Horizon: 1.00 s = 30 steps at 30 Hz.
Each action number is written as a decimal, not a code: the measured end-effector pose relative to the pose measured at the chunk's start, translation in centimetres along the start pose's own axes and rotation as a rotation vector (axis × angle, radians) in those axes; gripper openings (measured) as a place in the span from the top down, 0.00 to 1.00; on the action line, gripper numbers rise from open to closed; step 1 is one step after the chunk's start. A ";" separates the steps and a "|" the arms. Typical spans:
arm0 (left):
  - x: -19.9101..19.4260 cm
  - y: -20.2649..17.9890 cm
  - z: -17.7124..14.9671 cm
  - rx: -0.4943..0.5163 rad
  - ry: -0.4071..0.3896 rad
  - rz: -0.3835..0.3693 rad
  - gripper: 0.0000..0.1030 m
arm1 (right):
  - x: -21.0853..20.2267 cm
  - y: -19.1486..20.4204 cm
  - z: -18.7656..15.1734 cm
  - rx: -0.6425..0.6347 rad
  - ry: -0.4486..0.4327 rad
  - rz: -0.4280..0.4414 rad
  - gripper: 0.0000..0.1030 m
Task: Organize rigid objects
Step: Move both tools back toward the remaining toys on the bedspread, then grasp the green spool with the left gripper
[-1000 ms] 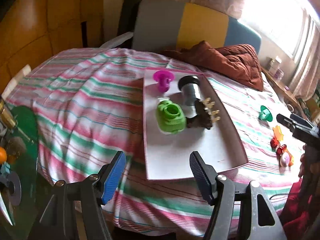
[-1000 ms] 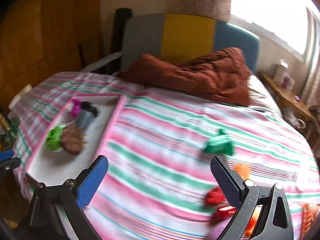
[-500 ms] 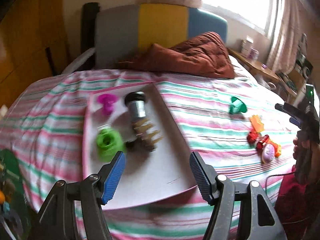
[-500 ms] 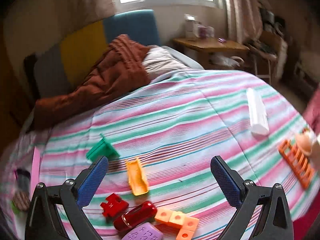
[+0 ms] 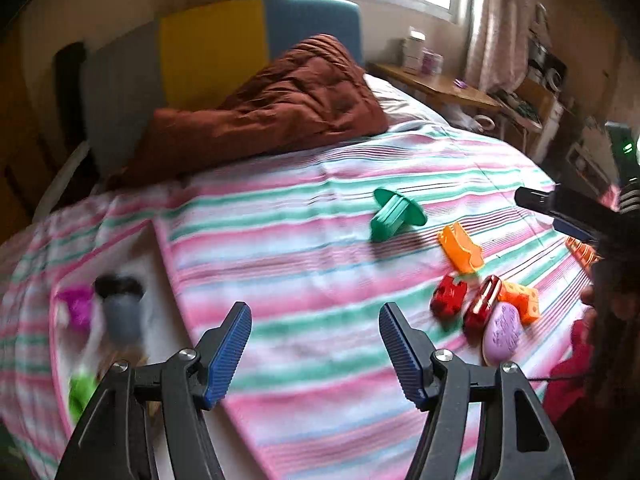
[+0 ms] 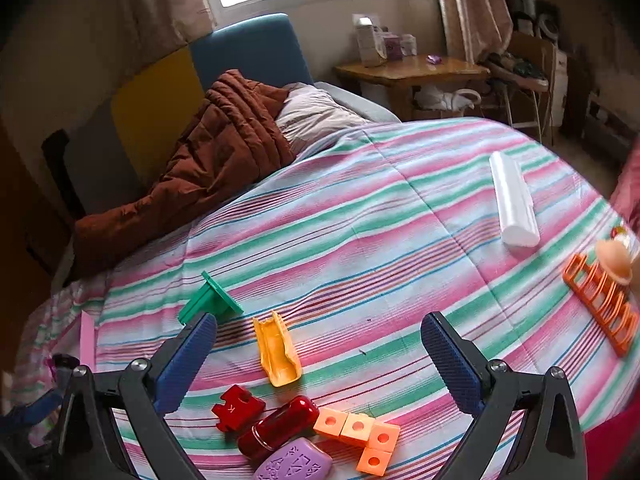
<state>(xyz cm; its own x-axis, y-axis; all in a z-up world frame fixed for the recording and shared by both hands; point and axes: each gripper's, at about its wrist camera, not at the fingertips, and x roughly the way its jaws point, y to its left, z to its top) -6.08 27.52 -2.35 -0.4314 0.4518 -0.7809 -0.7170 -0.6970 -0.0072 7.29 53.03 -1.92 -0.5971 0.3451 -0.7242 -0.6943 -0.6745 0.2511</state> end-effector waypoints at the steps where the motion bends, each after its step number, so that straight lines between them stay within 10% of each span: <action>1: 0.9 -0.5 0.6 0.020 0.008 -0.012 0.34 | 0.1 -0.2 0.1 0.014 0.005 0.004 0.00; 11: 8.2 -4.7 6.5 0.145 0.033 -0.122 0.34 | 0.9 -1.3 0.6 0.085 0.039 0.025 0.00; 21: 15.0 -7.7 8.6 0.246 0.112 -0.064 0.27 | 1.2 -1.3 0.9 0.107 0.050 0.088 0.00; 25: 16.5 -8.1 8.7 0.226 0.147 -0.053 0.70 | 1.3 -1.1 0.9 0.112 0.060 0.115 0.00; 30: 16.1 -8.3 7.3 0.219 0.133 -0.042 0.71 | 1.1 -0.9 0.9 0.107 0.052 0.125 0.00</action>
<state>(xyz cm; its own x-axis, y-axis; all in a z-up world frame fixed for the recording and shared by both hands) -11.08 44.67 -10.31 -0.3331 0.3903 -0.8583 -0.8405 -0.5354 0.0827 6.92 54.66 -2.34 -0.6618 0.2264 -0.7147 -0.6564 -0.6356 0.4064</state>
